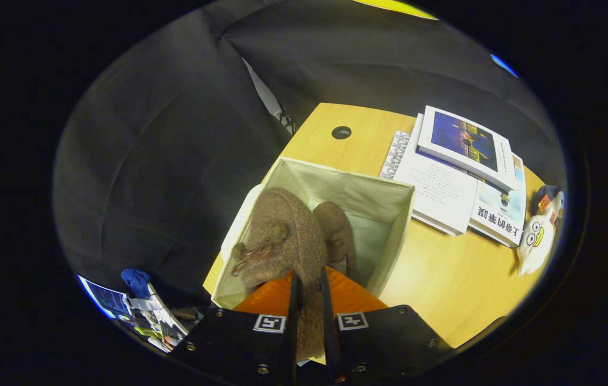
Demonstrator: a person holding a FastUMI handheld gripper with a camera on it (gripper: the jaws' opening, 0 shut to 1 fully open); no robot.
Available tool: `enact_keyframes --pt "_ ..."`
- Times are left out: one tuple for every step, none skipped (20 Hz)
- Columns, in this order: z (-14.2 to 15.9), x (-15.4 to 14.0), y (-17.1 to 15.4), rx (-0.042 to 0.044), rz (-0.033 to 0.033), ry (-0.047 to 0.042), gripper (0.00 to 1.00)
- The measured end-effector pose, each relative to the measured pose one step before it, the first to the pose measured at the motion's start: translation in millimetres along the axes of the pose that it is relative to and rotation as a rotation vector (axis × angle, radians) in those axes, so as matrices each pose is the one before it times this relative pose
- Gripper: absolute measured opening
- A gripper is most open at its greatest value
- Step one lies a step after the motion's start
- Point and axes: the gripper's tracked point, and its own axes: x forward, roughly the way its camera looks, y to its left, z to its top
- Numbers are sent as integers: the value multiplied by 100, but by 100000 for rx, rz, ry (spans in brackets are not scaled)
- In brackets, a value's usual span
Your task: Open the storage box then place both shoes into the box .Put the left shoe in first, then the right shoe, with the right side of both shoes facing outward in a uniform manner.
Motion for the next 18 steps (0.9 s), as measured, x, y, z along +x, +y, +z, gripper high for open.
enact_keyframes --pt "-18 99 -49 -188 179 -956 21" --pt "293 -351 -217 -598 -900 -1437 23" --pt "228 -894 -259 -1549 -345 -1223 23" --pt "370 -861 120 -1934 1225 -1924 42" --pt "-384 583 -214 -1721 -61 -1437 61" --pt "72 -924 -266 -1447 -109 -1238 79" --pt "71 -1254 -136 -379 491 -1445 79" --pt "109 -911 -171 493 521 -1835 79" --pt "-13 -760 -79 1075 681 -2328 79" --pt "85 -876 -430 1307 24 -2200 79" --pt "1 -1163 -413 1150 331 -2365 79" --pt "179 -1143 -243 1363 1039 -3280 79" --pt "190 -1242 -376 1500 271 -3655 80" --pt "255 -1393 -553 1217 68 -3922 82" --pt "256 -1398 -962 882 -1720 -3636 90" --pt "169 -977 -1426 522 -4169 -4269 99" --pt "416 -1017 -1517 984 -3555 -4621 98" --pt "374 -1004 -1297 1172 -2581 -4867 99"
